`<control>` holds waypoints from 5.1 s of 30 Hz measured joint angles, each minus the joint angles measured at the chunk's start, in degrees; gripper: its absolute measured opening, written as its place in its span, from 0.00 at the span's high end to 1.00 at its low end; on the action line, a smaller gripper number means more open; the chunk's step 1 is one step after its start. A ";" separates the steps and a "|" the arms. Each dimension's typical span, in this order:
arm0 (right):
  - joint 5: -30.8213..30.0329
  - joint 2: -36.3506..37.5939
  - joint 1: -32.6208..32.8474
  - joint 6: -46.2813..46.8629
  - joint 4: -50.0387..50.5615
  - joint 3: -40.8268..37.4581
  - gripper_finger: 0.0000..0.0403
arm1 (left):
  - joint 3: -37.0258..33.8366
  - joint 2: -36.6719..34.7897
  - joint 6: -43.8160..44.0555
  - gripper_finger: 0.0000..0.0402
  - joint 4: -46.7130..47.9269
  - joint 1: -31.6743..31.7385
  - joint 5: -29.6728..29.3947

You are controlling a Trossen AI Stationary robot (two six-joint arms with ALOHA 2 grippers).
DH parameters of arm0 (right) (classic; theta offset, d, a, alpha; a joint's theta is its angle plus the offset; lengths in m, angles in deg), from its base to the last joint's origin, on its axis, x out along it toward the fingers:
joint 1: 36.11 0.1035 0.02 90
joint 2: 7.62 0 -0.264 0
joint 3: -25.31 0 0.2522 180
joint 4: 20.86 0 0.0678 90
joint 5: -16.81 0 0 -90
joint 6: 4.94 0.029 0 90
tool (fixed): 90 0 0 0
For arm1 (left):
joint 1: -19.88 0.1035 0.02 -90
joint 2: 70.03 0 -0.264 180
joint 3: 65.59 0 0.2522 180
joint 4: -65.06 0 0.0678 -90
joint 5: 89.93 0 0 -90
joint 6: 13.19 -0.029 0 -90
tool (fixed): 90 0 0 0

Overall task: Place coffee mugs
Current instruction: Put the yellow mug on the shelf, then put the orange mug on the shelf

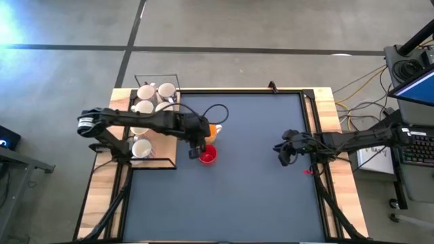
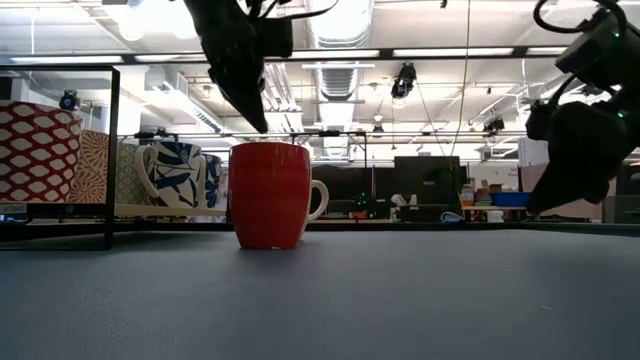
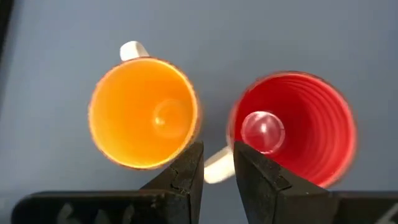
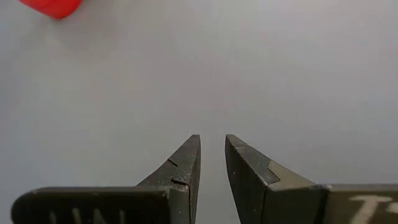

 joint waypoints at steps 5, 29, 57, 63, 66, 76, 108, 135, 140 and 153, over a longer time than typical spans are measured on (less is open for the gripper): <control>-0.04 3.56 0.00 -0.35 -0.33 -2.44 0.84 | 0.00 1.28 0.00 0.82 -0.97 0.02 -1.81; -0.57 4.19 0.00 -2.53 -0.93 -2.57 0.84 | 0.00 5.84 1.53 0.82 -3.48 0.02 -4.37; -0.48 4.17 0.00 -2.53 -0.97 -2.57 0.84 | 0.00 10.61 3.50 0.95 -5.04 1.38 -7.33; -0.46 4.17 0.00 -2.53 -1.06 -2.59 0.84 | -0.02 10.63 3.69 0.98 -4.82 1.46 -6.82; -0.46 4.17 0.00 -2.53 -1.15 -2.59 0.84 | -0.02 10.27 4.74 0.99 -4.77 1.55 -6.82; -0.46 4.17 0.00 -2.53 -1.26 -2.62 0.84 | -0.02 3.80 8.13 0.99 2.52 1.64 -6.86; -0.47 4.17 0.00 -2.53 -1.30 -2.62 0.84 | -15.16 -26.50 1.52 0.99 21.63 -3.32 -5.24; -0.46 4.17 0.00 -2.53 -1.30 -2.62 0.84 | -21.66 -28.65 -1.49 0.94 19.48 -3.28 -5.19; -0.47 4.17 -0.01 -2.54 -1.30 -2.62 0.84 | -21.66 -28.69 -1.49 0.91 19.45 -3.26 -5.31; -0.46 4.17 -0.01 -2.55 -1.31 -2.62 0.84 | -20.99 -28.68 0.18 0.82 19.51 -3.30 -7.49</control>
